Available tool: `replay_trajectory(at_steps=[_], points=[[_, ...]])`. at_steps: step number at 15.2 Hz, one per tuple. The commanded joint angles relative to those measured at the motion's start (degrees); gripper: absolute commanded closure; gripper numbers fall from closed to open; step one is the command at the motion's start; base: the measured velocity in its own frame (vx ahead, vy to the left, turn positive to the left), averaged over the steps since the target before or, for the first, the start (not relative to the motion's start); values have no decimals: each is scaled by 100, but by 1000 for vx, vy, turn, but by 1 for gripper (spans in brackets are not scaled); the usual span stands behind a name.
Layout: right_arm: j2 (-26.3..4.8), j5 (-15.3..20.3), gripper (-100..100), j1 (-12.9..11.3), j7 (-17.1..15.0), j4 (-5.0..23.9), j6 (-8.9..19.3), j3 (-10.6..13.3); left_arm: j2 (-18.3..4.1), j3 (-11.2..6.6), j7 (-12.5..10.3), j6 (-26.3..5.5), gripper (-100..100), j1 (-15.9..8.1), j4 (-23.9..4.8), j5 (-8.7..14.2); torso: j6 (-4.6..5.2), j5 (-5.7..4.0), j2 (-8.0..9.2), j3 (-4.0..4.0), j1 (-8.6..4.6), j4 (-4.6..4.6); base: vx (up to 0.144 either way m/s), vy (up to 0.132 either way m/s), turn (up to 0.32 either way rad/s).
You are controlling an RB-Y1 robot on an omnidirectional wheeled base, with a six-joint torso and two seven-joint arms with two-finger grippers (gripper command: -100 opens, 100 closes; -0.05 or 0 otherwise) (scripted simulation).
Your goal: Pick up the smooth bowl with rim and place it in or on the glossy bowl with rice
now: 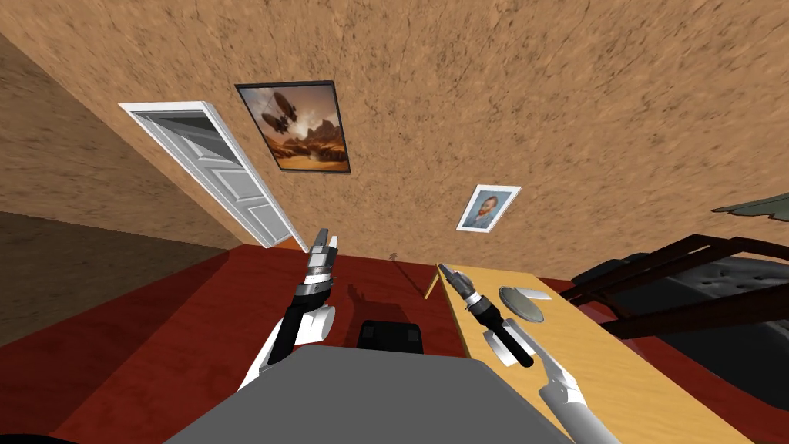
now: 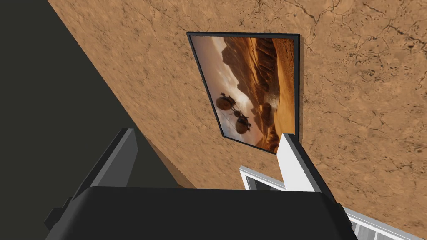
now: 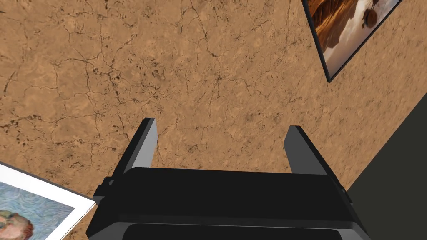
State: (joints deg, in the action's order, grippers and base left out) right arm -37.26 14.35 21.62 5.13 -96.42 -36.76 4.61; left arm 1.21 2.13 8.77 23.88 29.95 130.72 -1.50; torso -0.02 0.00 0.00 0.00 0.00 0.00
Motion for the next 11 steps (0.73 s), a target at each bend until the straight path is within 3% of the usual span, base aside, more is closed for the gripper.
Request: replay_trajectory(at_steps=[1,2,7,9,11], points=[[-277,204,-100,-23,158,286,52,130,0,0,0,0,0,0,0,0,0,0,0,0,0,0,-4,11,132],[-277,204,-100,-23,158,371,52,130,0,0,0,0,0,0,0,0,0,0,0,0,0,0,-2,10,111],[-856,631,-100,-121,472,1105,108,424,0,0,0,0,0,0,0,0,1,0,-4,-2,0,-1,5,10,148],[-856,631,-100,-121,472,1211,108,424,0,0,0,0,0,0,0,0,0,0,-7,-4,0,-1,12,6,100],[-1173,913,-100,-176,679,1622,153,633,0,0,0,0,0,0,0,0,-1,0,-7,-4,-2,-1,16,9,215]])
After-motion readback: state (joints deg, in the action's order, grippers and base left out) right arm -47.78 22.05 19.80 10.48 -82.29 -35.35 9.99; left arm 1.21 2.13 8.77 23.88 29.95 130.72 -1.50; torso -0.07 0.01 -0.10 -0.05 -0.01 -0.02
